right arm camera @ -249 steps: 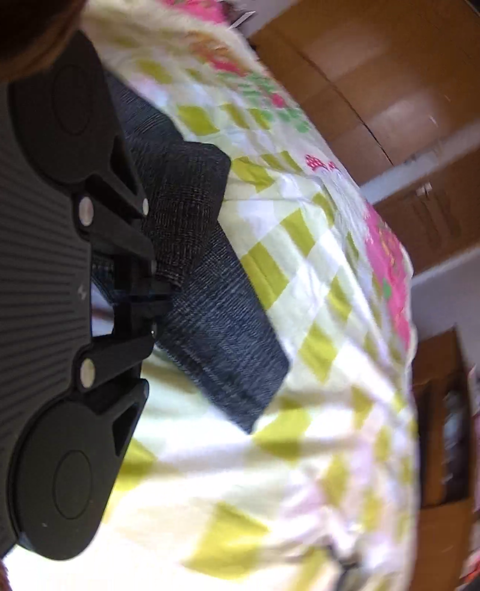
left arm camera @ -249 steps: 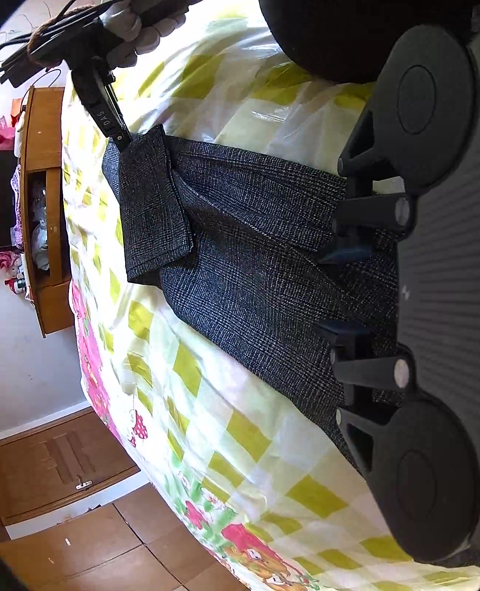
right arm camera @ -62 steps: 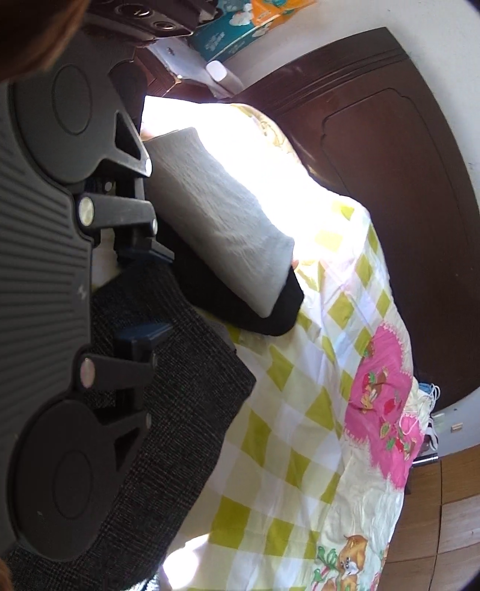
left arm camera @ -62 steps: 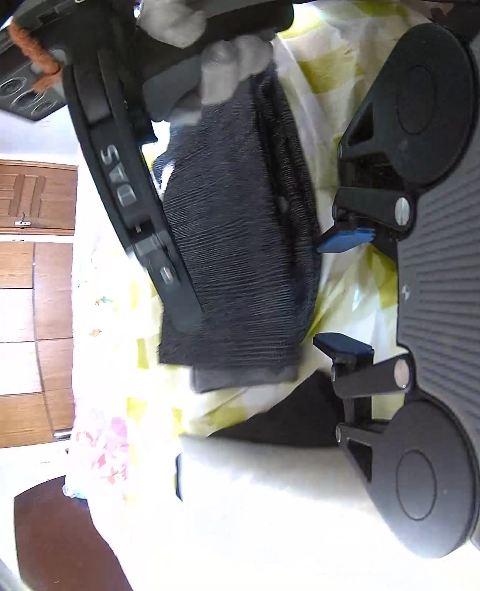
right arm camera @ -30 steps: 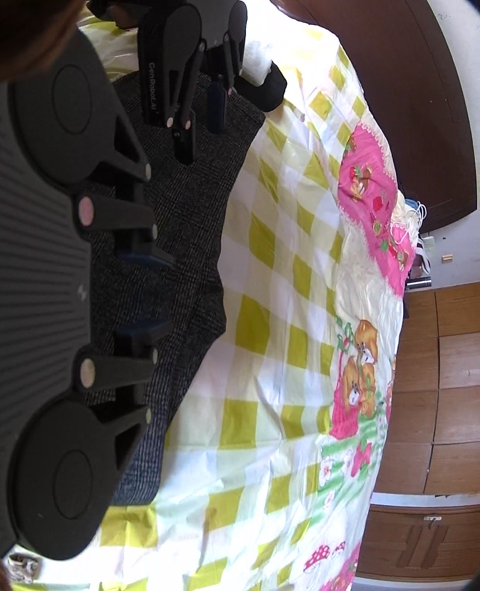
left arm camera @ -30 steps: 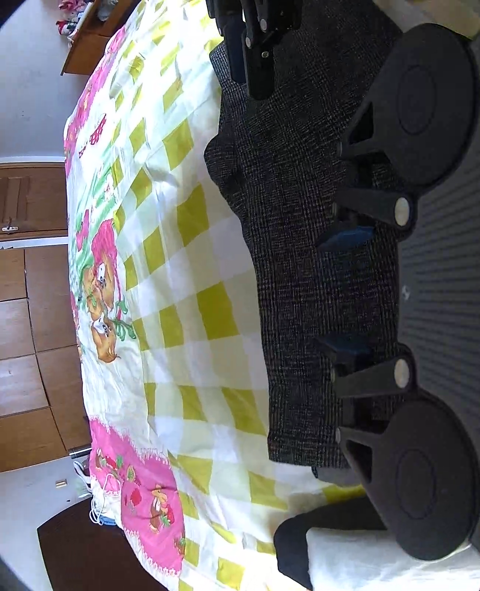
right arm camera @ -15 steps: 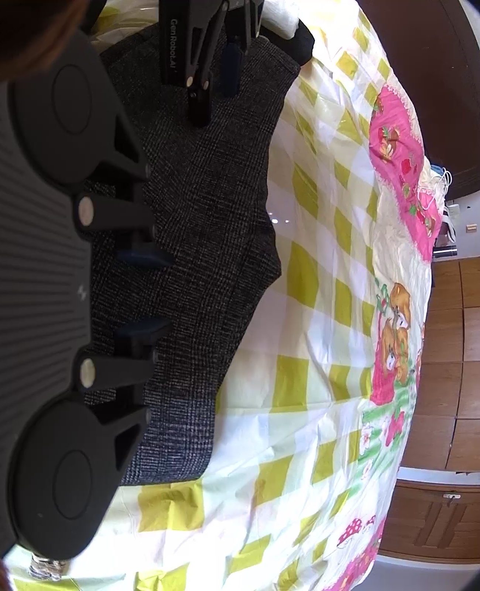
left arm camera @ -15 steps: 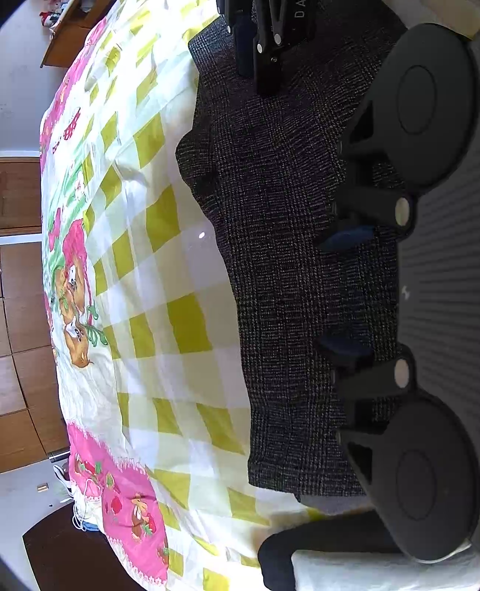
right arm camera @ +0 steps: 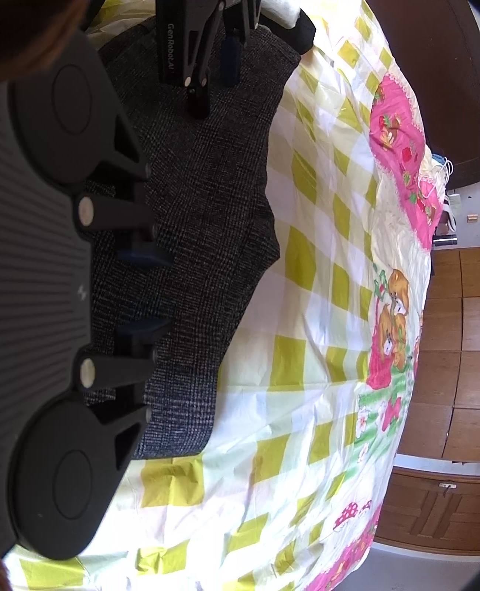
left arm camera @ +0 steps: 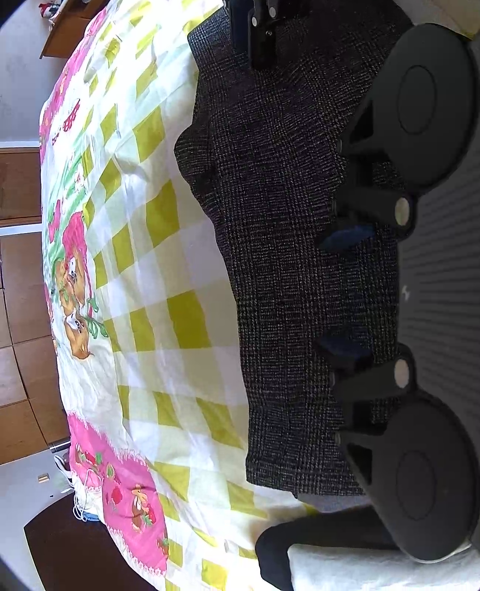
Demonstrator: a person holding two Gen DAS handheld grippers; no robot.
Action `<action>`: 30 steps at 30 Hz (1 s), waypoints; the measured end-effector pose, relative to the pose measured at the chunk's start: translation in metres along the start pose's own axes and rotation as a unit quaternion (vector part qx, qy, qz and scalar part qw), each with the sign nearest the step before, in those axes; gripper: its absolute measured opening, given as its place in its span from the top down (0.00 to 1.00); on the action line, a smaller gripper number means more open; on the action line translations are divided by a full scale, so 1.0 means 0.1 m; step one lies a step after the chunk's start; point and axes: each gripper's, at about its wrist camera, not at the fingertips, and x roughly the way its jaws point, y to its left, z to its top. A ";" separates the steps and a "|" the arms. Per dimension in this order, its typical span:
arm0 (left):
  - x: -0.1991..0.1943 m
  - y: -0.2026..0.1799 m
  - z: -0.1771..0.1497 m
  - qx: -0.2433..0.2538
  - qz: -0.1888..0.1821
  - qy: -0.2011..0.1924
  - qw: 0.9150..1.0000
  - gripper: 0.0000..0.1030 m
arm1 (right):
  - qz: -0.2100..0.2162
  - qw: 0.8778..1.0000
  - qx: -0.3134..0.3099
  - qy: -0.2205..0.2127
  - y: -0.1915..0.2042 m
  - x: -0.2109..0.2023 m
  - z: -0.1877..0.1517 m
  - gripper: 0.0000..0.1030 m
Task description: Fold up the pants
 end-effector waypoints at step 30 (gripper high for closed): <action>-0.18 -0.52 0.03 0.041 -0.034 -0.010 0.999 0.38 | -0.019 0.997 0.069 0.016 -0.86 -0.27 -0.34 0.68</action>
